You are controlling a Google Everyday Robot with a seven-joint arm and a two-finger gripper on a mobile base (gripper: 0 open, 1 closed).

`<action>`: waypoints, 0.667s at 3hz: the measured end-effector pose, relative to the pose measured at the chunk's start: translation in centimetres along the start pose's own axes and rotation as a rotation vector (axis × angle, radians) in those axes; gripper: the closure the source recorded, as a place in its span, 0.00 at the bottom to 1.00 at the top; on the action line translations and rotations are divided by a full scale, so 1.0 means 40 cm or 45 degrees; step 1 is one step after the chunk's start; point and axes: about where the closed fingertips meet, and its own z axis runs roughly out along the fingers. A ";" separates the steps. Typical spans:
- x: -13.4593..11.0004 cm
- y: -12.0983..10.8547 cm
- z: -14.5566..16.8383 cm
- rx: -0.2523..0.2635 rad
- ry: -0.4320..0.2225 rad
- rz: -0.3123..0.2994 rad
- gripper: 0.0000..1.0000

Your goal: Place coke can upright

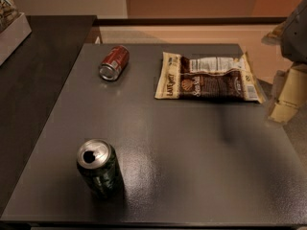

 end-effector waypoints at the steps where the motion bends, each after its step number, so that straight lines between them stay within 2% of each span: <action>1: -0.006 -0.004 -0.003 0.001 -0.011 -0.006 0.00; 2: -0.041 -0.027 0.018 -0.010 -0.044 -0.062 0.00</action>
Offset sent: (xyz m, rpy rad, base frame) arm 0.0364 0.0298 -0.0100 0.0400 0.0035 0.1343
